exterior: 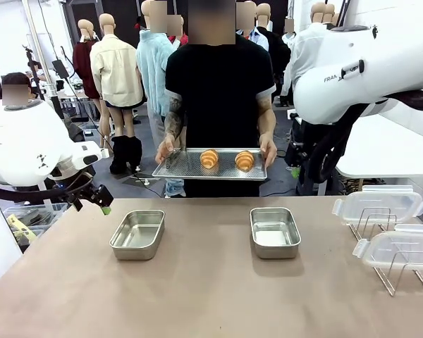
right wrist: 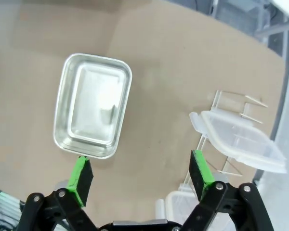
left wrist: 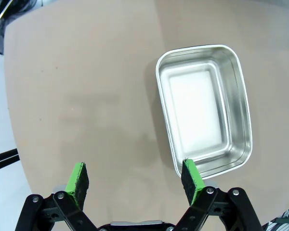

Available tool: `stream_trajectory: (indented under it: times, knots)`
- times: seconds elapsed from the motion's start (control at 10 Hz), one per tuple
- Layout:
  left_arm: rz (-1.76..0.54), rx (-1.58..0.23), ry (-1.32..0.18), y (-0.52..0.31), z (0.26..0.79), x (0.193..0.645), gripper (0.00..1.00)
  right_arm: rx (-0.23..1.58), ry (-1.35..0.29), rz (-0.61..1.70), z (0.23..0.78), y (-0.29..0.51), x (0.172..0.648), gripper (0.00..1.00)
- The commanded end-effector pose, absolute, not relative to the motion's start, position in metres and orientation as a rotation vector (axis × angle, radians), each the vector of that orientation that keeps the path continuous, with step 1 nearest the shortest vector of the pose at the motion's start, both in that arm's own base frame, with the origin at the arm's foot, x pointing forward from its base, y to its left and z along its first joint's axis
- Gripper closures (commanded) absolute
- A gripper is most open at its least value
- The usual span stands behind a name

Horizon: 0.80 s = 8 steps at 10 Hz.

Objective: Place the bread in airtight containers.
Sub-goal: Lift both Airtight Container.

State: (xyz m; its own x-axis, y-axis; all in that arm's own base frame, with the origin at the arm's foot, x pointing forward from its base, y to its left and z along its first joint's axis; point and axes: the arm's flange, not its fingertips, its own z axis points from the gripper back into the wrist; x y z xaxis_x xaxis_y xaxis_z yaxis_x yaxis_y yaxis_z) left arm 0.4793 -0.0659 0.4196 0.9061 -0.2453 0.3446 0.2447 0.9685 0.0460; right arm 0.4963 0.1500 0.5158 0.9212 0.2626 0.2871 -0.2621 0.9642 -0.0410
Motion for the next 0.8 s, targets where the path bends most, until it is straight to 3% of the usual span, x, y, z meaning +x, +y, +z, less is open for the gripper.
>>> stream_trajectory:
  times: [0.0, 0.2, 0.7]
  knots:
    - [-0.254, 0.000, -0.354, -0.067, 0.418, 0.479, 0.00, -0.002, -0.282, 0.268, 0.509, 0.151, 0.495, 0.00]
    - [-0.243, -0.090, -0.360, -0.065, 0.394, 0.493, 0.00, 0.032, -0.186, 0.260, 0.473, 0.162, 0.530, 0.00]
    - [-0.220, -0.057, -0.228, -0.076, 0.339, 0.524, 0.00, 0.103, -0.122, 0.153, 0.382, 0.170, 0.572, 0.00]
